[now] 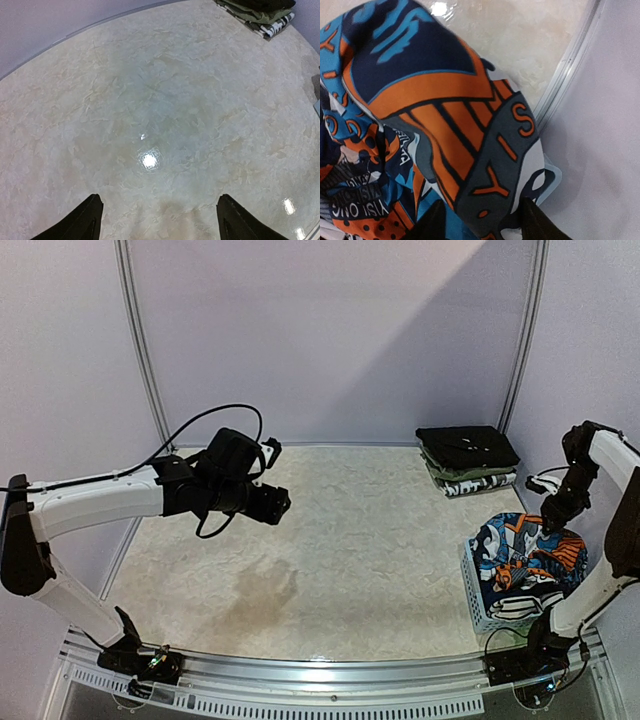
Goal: Fold and stack the mixed laundry pile
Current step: Pick up the crumpled shorts from the bin, then place the crumpled shorts at the center of the board.
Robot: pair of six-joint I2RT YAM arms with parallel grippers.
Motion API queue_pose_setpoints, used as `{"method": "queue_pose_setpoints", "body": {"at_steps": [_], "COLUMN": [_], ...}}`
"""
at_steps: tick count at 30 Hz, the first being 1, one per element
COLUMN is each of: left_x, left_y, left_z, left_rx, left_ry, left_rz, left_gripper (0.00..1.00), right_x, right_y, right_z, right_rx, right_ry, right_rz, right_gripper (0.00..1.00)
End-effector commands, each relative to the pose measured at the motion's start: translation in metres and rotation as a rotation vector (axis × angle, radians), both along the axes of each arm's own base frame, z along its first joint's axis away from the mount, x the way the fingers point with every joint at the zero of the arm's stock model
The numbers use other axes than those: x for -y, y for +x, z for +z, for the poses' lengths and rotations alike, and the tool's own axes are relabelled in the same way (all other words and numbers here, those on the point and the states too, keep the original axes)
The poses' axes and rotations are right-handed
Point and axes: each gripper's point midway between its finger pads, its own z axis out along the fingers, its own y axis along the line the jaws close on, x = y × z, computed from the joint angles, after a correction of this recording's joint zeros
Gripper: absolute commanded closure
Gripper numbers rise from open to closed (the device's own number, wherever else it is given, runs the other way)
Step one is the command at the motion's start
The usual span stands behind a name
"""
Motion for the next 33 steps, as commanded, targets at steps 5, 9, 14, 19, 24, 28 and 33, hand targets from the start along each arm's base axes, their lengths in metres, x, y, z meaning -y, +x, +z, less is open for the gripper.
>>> {"method": "queue_pose_setpoints", "body": {"at_steps": [5,9,14,19,24,28,33], "left_x": [0.002,0.001,-0.004,-0.013,-0.026,-0.043,-0.069], "left_y": [-0.005,-0.005,-0.006,-0.008,-0.011,-0.015,-0.023], "left_z": [-0.003,0.0,0.007,0.017,0.033,0.047,0.065], "left_rx": [0.006,0.011,0.027,0.044,0.078,0.111,0.155], "left_ry": [0.024,0.021,0.025,0.036,0.033,0.049,0.065], "left_rz": [-0.028,-0.026,-0.019,-0.002,0.031,0.072,0.136], "left_gripper": [0.21,0.21,0.21,0.21,0.21,0.21,0.21], "right_x": [-0.005,-0.019,-0.075,-0.168,-0.243,-0.311,-0.353], "right_y": [0.001,0.015,0.033,0.048,0.045,0.033,0.057], "right_z": [0.03,0.083,0.186,0.245,0.268,0.274,0.301], "right_rx": [0.009,0.156,0.414,0.59,0.63,0.635,0.815], "right_ry": [0.031,0.074,0.142,0.19,0.345,0.425,0.47], "right_rz": [0.012,0.023,0.16,0.413,0.648,0.864,0.894], "right_gripper": [0.99,1.0,1.0,1.0,1.0,1.0,1.0]}}
